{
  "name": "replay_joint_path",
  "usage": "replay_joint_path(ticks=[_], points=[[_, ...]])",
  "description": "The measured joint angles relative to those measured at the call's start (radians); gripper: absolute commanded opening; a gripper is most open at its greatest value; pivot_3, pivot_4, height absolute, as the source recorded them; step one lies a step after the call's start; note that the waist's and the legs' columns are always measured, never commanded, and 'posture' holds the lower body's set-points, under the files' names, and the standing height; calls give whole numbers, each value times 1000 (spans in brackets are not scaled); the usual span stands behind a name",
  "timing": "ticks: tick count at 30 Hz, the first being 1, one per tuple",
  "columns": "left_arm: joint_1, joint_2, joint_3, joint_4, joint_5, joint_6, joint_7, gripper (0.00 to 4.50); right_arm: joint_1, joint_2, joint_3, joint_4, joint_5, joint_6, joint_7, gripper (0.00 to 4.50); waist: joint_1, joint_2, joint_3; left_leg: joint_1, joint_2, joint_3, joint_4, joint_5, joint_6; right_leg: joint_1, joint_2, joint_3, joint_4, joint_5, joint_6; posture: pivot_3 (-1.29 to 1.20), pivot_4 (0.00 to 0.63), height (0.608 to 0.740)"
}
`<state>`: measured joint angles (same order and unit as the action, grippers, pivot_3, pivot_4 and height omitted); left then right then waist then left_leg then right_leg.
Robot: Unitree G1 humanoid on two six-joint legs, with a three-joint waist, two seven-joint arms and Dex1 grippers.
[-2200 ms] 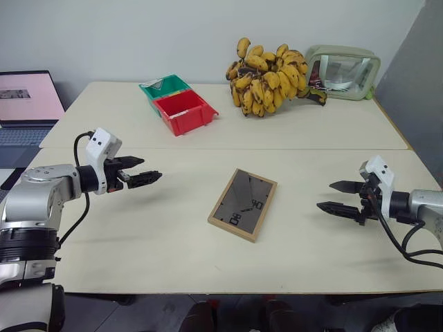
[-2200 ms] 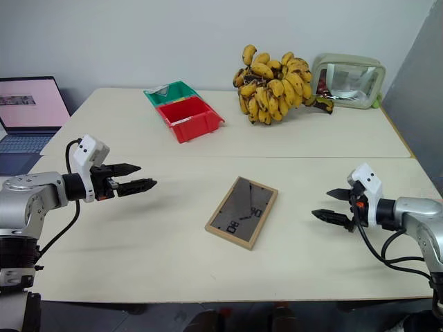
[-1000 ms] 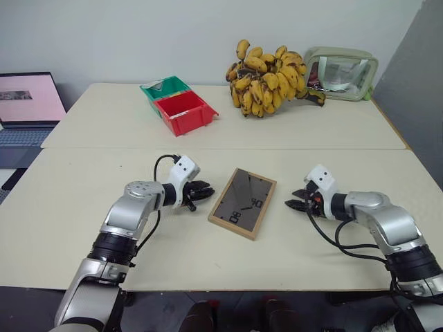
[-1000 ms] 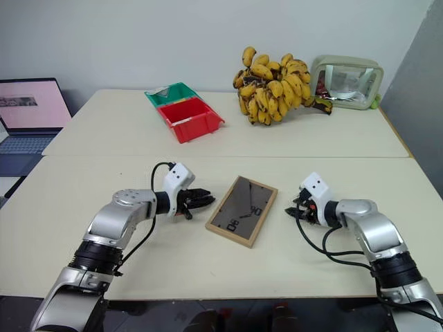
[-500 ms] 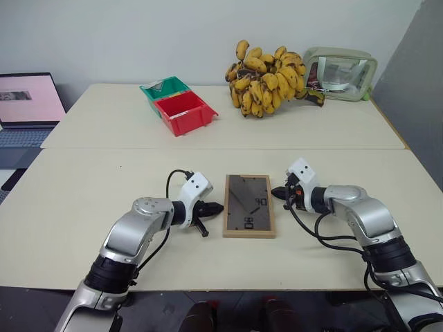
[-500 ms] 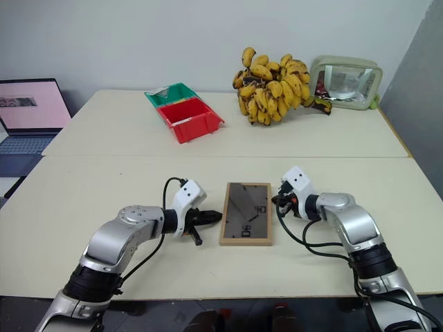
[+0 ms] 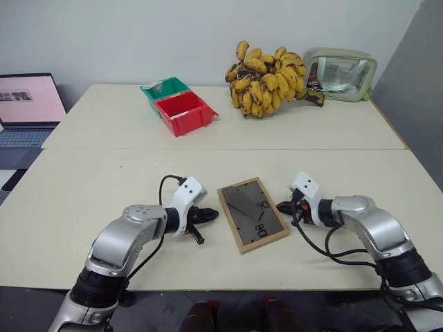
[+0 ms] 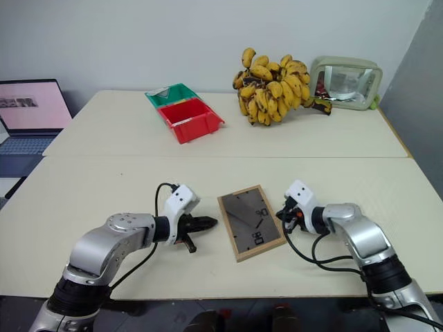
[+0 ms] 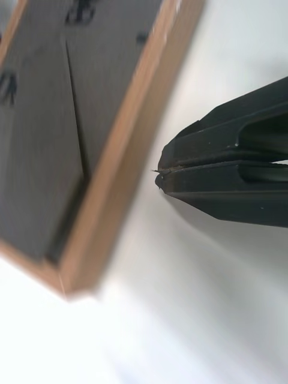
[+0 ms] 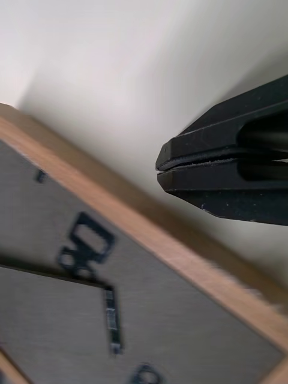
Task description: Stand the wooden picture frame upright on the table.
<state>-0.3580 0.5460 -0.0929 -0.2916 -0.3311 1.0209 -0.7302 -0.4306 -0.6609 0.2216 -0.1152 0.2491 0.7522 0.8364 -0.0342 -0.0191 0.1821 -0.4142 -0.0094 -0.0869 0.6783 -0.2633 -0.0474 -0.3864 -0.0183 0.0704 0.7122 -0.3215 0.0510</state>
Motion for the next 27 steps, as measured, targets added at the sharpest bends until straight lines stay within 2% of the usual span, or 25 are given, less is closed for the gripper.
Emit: replay_joint_path(ticks=[10, 15, 17, 19, 21, 22, 27], points=[[-112, -122, -17, 184, 22, -56, 87, 0, 56, 3, -27, -131, 111, 107, 56, 40, 3, 0, 0, 0, 0, -2, 0, 0, 0, 1, 0, -1, 0, 0, 0, 0, 150, 740], [-119, -133, -23, 203, 24, -71, 88, 0, 60, 4, -27, -119, 107, 105, 45, 40, 2, 0, 0, 0, 0, -2, 0, 0, 0, 1, 0, -1, 0, 0, 0, 0, 150, 740], [-107, -107, -29, 199, 20, -77, 72, 0, 60, 2, -27, -109, 99, 98, 28, 40, 1, 0, 0, 0, 0, -1, 0, 0, 0, 0, 0, -1, 0, 0, 0, 0, 150, 740], [-84, -43, -23, 180, 13, -89, 36, 307, 64, -4, -34, -98, 84, 90, 12, 0, -4, 0, 0, 0, 0, -1, 0, 0, 0, 0, 0, 0, 0, 0, 0, 0, 150, 740], [-55, 22, 38, 175, -48, -50, -21, 495, 71, -21, -41, -89, 82, 80, 11, 0, -9, 0, 0, 0, 1, -1, -1, 0, 0, -1, 1, -1, 0, 0, 0, 0, 150, 740], [-43, 63, 112, 176, -122, 28, -66, 808, 80, -33, -45, -89, 82, 71, 14, 0, -11, 0, 0, 0, 1, -2, -1, 0, 0, -1, 1, -1, 0, 0, 0, 0, 150, 740], [-109, 169, 409, 244, -458, 488, -182, 1793, 105, -56, -44, -92, 76, 23, 26, 0, -12, 0, 0, 1, -1, -3, -1, 0, 0, 2, 3, -3, 0, 0, 0, 0, 150, 740]])
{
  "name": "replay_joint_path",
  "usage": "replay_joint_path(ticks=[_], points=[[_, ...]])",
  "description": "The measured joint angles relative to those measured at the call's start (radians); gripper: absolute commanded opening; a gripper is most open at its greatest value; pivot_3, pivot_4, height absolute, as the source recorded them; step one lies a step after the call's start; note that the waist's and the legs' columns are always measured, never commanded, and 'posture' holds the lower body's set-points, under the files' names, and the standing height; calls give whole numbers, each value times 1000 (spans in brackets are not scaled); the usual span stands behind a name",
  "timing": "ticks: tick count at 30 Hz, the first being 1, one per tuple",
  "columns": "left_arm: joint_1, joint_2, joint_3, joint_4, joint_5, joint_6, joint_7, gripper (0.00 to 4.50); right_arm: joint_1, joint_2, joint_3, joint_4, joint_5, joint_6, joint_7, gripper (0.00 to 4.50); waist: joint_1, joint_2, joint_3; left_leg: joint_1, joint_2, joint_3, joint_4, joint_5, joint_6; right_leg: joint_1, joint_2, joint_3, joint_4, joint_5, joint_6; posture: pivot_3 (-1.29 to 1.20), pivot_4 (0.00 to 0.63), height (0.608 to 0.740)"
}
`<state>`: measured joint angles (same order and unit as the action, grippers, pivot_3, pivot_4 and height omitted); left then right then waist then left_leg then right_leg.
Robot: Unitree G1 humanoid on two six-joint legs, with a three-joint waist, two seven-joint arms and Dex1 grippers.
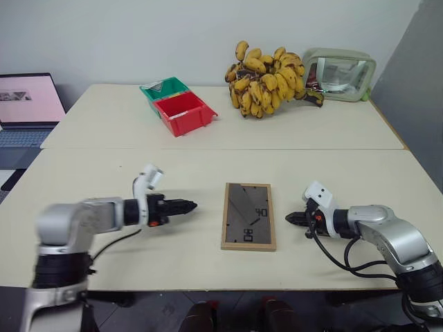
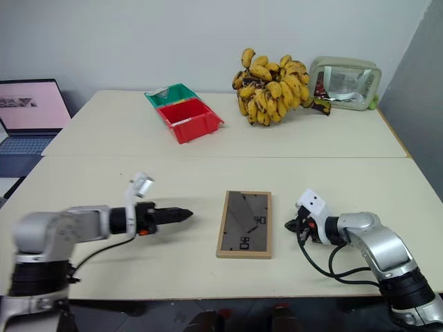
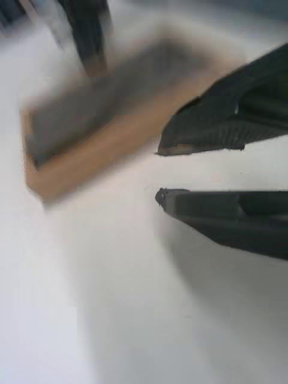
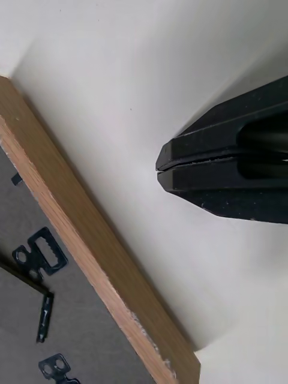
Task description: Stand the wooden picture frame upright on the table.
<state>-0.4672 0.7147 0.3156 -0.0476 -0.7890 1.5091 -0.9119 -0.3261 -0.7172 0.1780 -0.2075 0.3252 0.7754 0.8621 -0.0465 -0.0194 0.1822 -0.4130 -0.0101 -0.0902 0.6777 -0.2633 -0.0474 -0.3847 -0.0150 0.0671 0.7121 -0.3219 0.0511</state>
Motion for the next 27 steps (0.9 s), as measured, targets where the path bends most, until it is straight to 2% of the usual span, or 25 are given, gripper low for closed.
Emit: replay_joint_path(ticks=[4, 8, 13, 17, 19, 25, 27], points=[[26, 23, 30, 142, -173, 95, 59, 2696, 4, 0, 11, 0, -16, -25, 4, 0, -1, 0, 0, 1, 1, -1, 0, 0, 0, 1, -3, 1, 0, 0, 0, 0, 150, 740], [71, 4, 1, 152, -323, 98, 152, 3519, 4, 3, 28, -13, -32, -34, 3, 0, -1, -1, 0, 2, 1, -1, 0, 0, 0, 1, -4, 1, 0, 0, 0, 0, 150, 740], [77, -103, -26, 151, -331, 98, 240, 4448, 6, 39, 60, -48, -31, -15, -7, 0, 0, -1, 0, 6, 1, -1, -1, 0, 0, 5, -4, 1, 0, 0, 0, 0, 150, 740], [91, -161, -69, 154, -290, 85, 265, 4448, 7, 61, 81, -77, -29, 14, -17, 0, -3, 0, 0, 7, 1, -1, -2, 0, 0, 6, -3, 2, 0, 0, 0, 0, 150, 740], [92, -195, -97, 155, -268, 50, 259, 4448, 2, 87, 95, -81, -31, 33, -33, 0, 0, 1, -1, 14, 1, -1, -3, 0, -1, 13, -4, 1, -3, 0, 0, 0, 150, 740], [61, -270, -163, 213, -209, -41, 230, 4448, -24, 146, 147, -68, -41, 54, -60, 0, 23, 15, -12, 20, -3, -5, -3, 0, 0, 23, -4, -2, -15, 1, 2, 0, 150, 740], [48, -282, -181, 229, -196, -56, 213, 4448, -32, 149, 159, -58, -51, 52, -65, 0, 24, 15, -12, 23, -7, -7, -3, 1, 2, 29, -6, -3, -17, 1, 3, 0, 150, 740]])
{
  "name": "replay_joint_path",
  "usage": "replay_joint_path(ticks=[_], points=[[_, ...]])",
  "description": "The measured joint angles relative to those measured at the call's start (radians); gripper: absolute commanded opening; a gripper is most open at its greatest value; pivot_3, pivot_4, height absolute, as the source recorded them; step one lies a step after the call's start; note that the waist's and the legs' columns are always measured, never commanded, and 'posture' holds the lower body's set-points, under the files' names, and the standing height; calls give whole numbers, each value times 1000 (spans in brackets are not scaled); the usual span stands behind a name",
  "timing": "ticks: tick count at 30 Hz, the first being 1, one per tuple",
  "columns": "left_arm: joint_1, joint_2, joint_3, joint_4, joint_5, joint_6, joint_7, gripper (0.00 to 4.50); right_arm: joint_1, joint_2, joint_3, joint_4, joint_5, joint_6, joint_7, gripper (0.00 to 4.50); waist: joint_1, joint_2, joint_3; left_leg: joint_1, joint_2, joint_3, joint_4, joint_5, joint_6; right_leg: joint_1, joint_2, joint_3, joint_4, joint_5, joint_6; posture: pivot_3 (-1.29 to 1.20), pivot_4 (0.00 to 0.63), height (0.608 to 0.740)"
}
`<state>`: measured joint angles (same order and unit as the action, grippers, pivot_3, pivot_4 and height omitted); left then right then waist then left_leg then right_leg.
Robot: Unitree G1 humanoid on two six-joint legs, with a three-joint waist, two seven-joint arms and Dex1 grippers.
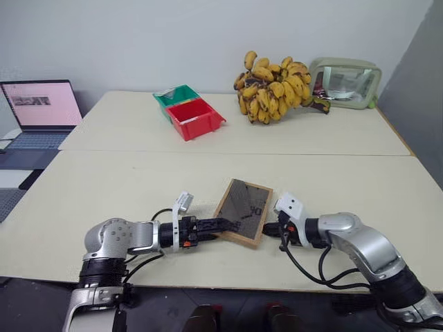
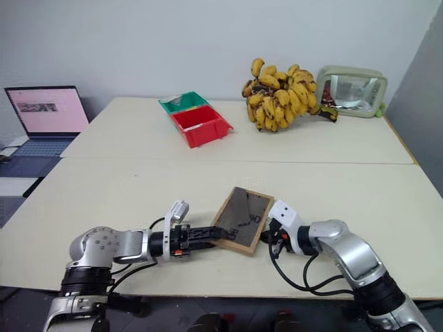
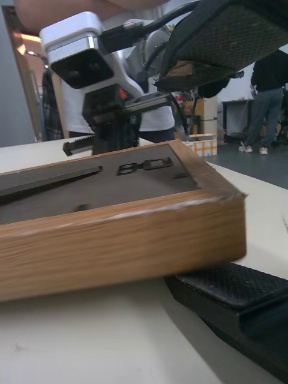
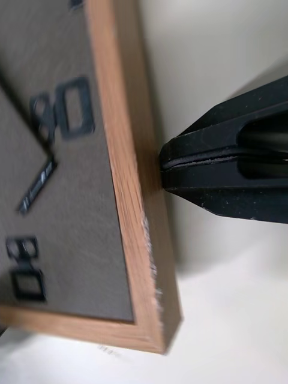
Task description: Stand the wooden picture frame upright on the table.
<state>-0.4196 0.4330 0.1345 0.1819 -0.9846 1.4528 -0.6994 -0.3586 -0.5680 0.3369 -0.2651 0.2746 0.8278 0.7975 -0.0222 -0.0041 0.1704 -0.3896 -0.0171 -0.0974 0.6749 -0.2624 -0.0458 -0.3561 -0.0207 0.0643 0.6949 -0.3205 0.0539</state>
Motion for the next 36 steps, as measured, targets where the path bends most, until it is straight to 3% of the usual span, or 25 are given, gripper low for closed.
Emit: replay_joint_path(ticks=[2, 5, 17, 24, 28, 33, 36], points=[[-8, -4, -15, 6, 10, -7, -12, 4448, -1, -2, 0, 9, -9, -8, -5, 0, 0, 0, 0, 0, -2, -2, -1, 1, 1, 2, -2, 0, -4, 2, 3, 0, 150, 740], [-13, -4, -30, 8, 22, -14, -18, 3993, 1, -10, 0, 18, -19, -28, -4, 0, -1, 0, -1, 4, -6, -1, -11, 5, 6, 5, -5, 1, -14, 5, 7, 0, 150, 740], [-10, 8, 69, 48, 21, 58, -6, 1460, 75, -56, -43, -22, -19, -78, -13, 0, -7, -2, -1, 3, -6, -2, -15, 5, 6, 3, -11, -1, -15, 5, 8, 0, 150, 740], [-43, -69, 144, 45, 22, 116, 74, 1315, 102, -185, -152, -15, 16, -52, 35, 0, -1, -4, 0, -5, -11, -3, -14, 6, 7, 3, -15, -3, -16, 5, 8, 0, 150, 740], [-88, -138, 205, 14, 19, 138, 148, 1315, 25, -197, -268, 17, 126, 81, 64, 530, -7, -6, 4, -11, -10, -3, -14, 6, 6, -3, -15, -2, -14, 5, 8, 0, 150, 740], [-122, -163, 242, -140, -65, 152, 155, 1315, -275, -111, -487, 61, 417, 353, 74, 1760, -24, -9, 8, -11, -8, -2, -16, 6, 6, -6, -13, -1, -15, 5, 7, 0, 150, 740], [-122, -167, 245, -220, -108, 140, 146, 1315, -403, -76, -524, 88, 500, 428, 67, 2521, -17, -10, 8, -12, -7, -2, -18, 6, 6, -7, -13, -2, -16, 5, 6, 0, 150, 740]])
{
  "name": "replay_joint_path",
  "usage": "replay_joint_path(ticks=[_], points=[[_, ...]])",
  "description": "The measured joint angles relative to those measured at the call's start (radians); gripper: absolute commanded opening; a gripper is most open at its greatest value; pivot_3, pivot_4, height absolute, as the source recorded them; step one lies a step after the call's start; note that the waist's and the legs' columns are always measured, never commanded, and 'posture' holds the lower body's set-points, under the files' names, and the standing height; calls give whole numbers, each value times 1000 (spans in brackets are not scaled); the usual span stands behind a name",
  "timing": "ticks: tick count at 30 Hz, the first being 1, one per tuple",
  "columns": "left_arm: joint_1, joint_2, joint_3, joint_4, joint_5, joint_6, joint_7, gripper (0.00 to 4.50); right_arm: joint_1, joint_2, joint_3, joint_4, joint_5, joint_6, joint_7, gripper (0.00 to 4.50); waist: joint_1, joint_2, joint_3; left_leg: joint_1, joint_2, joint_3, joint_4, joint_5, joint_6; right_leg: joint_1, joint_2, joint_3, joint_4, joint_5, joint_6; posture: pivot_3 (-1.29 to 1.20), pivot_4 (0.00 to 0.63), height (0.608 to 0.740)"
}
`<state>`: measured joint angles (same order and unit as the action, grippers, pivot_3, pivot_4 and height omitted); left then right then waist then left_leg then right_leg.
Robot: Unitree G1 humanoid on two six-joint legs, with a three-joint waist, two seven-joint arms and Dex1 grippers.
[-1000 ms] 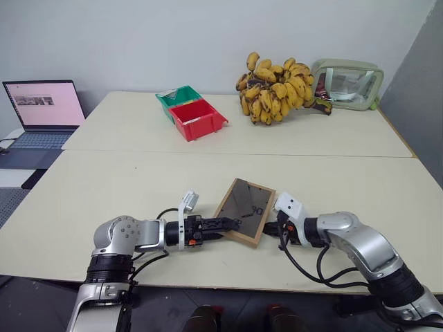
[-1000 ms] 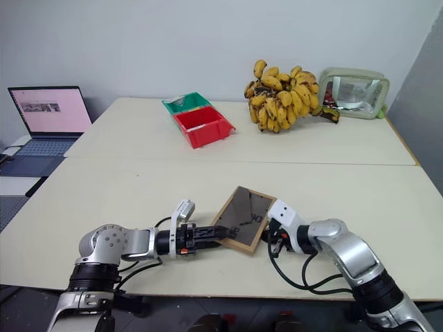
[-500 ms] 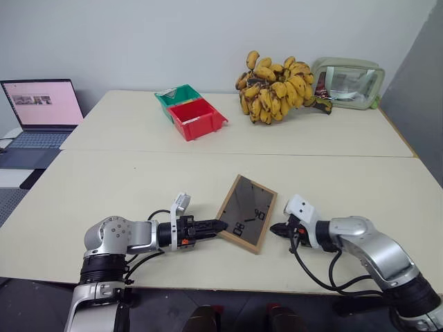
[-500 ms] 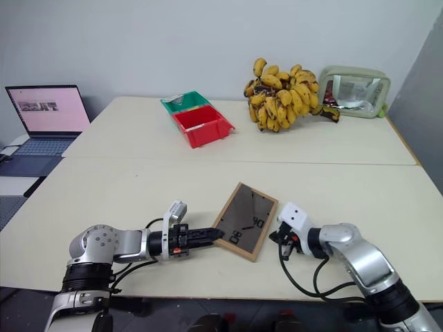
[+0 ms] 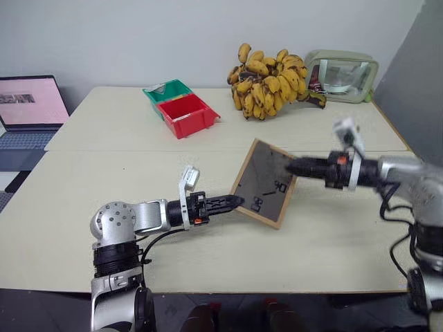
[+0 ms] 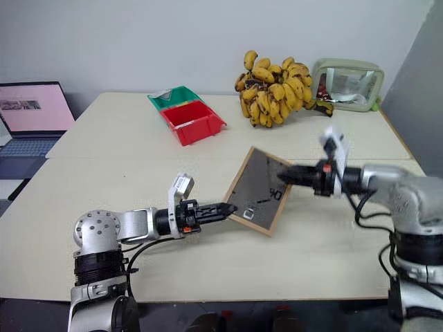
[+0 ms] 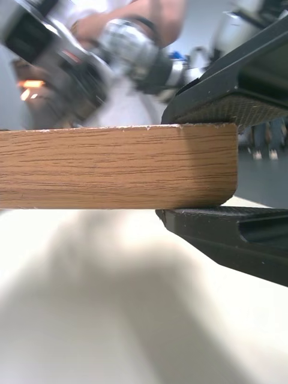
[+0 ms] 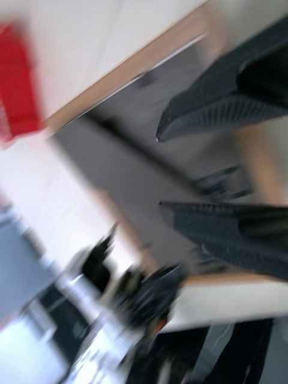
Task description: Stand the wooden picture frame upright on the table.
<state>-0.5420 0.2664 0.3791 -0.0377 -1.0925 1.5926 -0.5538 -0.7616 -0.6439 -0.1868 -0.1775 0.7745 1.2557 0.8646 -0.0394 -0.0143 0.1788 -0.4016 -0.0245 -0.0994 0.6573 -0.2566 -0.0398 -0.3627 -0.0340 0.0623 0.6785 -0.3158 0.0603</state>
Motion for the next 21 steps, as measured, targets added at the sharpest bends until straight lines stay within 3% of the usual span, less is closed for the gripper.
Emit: replay_joint_path(ticks=[7, 14, 21], points=[[-1, -8, 7, -36, -21, -54, 41, 1315, -108, 22, 113, 140, -31, -53, 11, 4109, 10, -1, 1, -15, -2, 2, 5, 1, -1, -15, -2, 0, 2, 1, 1, 0, 150, 740], [-14, -28, 43, -34, -96, -55, 103, 1315, -143, 32, 128, 141, 34, -28, 78, 4109, 9, -2, 1, -17, -2, 2, 4, 1, -2, -17, -2, 0, 2, 0, 1, 0, 150, 740], [-11, -27, 93, -23, -222, -70, 205, 1315, -119, -56, 72, 150, 131, 58, 139, 4109, 10, -2, 1, -17, -2, 2, 4, 1, 0, -17, -2, 0, 2, 0, 1, 0, 150, 740]])
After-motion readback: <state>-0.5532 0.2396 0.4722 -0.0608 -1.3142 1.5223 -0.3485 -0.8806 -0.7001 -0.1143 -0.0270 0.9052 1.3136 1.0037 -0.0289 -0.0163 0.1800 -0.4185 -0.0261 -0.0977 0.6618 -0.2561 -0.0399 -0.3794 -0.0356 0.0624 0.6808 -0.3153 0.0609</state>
